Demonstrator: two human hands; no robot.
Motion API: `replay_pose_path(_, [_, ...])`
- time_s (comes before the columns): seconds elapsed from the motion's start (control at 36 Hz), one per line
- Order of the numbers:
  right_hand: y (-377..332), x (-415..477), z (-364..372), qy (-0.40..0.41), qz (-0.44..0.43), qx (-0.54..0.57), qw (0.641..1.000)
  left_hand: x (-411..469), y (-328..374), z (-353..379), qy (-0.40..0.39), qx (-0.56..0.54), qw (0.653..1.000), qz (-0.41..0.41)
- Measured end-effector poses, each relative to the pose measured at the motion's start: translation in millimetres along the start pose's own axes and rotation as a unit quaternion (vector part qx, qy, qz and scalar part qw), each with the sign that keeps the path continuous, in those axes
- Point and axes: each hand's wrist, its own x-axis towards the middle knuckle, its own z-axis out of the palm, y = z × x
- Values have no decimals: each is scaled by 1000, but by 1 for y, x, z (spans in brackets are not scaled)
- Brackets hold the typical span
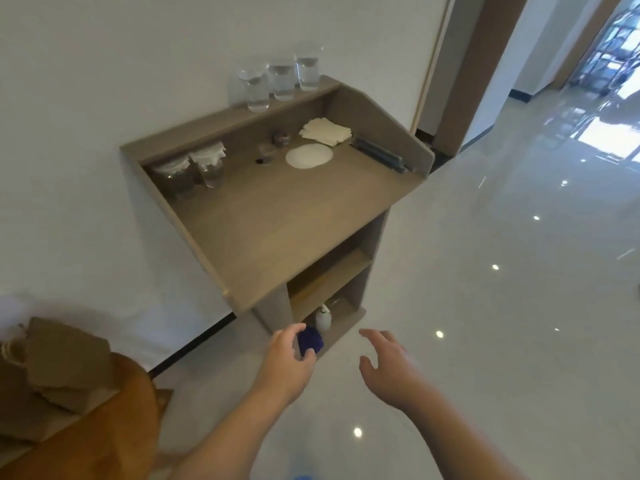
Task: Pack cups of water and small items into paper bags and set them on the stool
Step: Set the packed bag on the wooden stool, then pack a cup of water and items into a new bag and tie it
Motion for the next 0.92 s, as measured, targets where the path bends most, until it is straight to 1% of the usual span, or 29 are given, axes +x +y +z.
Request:
replay_pose_path(0.08, [6,27,-6,-20,-4,4,1000,5,-1,7,5,-10,1000,-29])
replay_pose_path(0.17, [7,62,-8,-43,-20,15,999,28,-2,13,10,-8,998,-57])
replay_pose_path(0.28, [6,108,-6,-52,-26,20,998,69,-8,27,19,2,998,-52])
replay_pose_path(0.39, [18,147,-2,-67,-17,14,998,105,-10,55,11,-25,999,-47])
replay_pose_path(0.5, [33,183,-5,-89,-14,18,996,136,2,80,17,-53,995,-77])
replay_pose_path(0.67, [59,265,2,-132,-28,13,991,197,2,116,44,-56,990,-119])
replay_pose_path(0.78, [73,319,13,-170,-61,-23,983,245,-17,144,89,-80,979,-167])
replay_pose_path(0.86, [89,350,27,-174,-74,-20,982,271,-29,168,142,-106,963,-204])
replay_pose_path(0.92, [98,369,37,-167,-87,-4,982,288,-38,181,160,-123,953,-225])
